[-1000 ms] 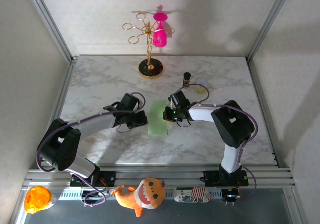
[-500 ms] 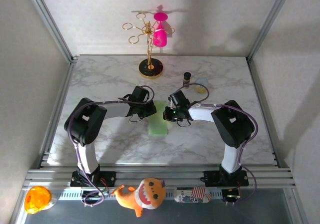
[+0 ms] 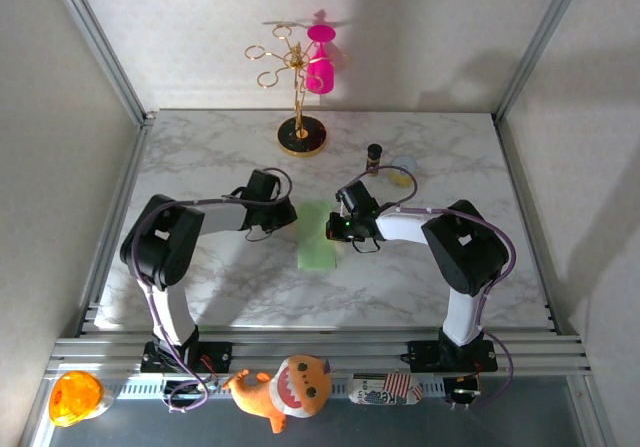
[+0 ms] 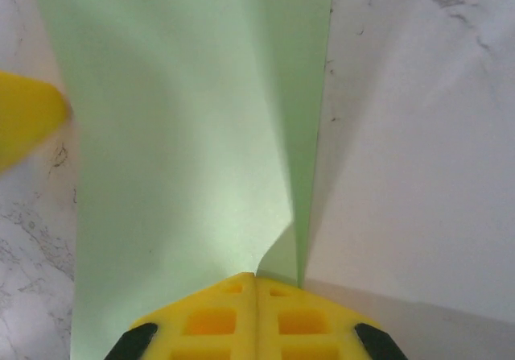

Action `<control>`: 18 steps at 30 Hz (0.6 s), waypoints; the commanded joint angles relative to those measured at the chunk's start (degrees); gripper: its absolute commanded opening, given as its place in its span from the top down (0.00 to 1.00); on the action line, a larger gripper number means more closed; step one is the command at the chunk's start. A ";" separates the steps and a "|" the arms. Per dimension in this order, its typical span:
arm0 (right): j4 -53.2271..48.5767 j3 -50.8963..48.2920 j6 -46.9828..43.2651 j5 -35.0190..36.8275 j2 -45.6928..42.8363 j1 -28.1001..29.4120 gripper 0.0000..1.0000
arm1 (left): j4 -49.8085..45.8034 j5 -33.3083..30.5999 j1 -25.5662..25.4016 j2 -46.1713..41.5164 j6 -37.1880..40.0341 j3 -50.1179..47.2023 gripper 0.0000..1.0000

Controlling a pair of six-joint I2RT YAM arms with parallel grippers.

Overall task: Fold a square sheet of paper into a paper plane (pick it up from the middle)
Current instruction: First fold the square sheet of paper in half at the center of the table.

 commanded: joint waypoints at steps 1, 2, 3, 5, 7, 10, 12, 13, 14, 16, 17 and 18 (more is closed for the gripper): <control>-21.31 -6.14 -1.41 16.90 9.97 -1.55 0.96 | -1.24 -2.79 1.41 -4.26 2.48 -0.34 0.91; -21.31 -5.97 -1.50 16.86 9.98 -1.50 0.96 | 0.50 -0.71 1.24 -5.29 1.79 -0.51 0.91; -21.36 -5.88 -1.50 16.79 9.90 -1.52 0.96 | 2.26 0.80 1.00 -6.10 1.05 -0.82 0.91; -21.47 -5.64 -1.52 16.84 9.81 -1.49 0.96 | 5.75 3.55 -0.27 -7.19 -0.64 -1.45 0.90; -21.47 -5.61 -1.50 16.77 9.81 -1.51 0.96 | 8.30 5.10 -1.72 -6.90 -2.37 -1.71 0.90; -21.39 -5.61 -1.50 16.57 9.90 -1.55 0.96 | 11.43 7.02 -3.61 -4.01 -4.95 -1.39 0.91; -21.32 -5.75 -1.50 16.37 9.98 -1.44 0.96 | 12.42 7.20 -4.38 -1.52 -6.01 -0.61 0.91; -21.20 -5.78 -1.41 16.29 9.99 -1.51 0.96 | 12.64 7.16 -4.57 -0.31 -6.49 -0.21 0.91; -21.19 -5.86 -1.41 16.28 9.98 -1.53 0.96 | 12.94 6.95 -4.58 0.78 -6.96 0.11 0.91; -21.42 -5.79 -1.32 16.21 9.95 -1.46 0.96 | 12.90 6.28 -4.47 2.38 -7.03 0.52 0.92; -21.57 -5.79 -1.38 16.25 9.93 -1.46 0.96 | 12.82 5.71 -4.25 3.12 -7.17 0.38 0.92; -21.59 -5.94 -1.33 16.44 9.82 -1.49 0.96 | 13.30 5.34 -4.00 3.67 -7.40 -0.01 0.92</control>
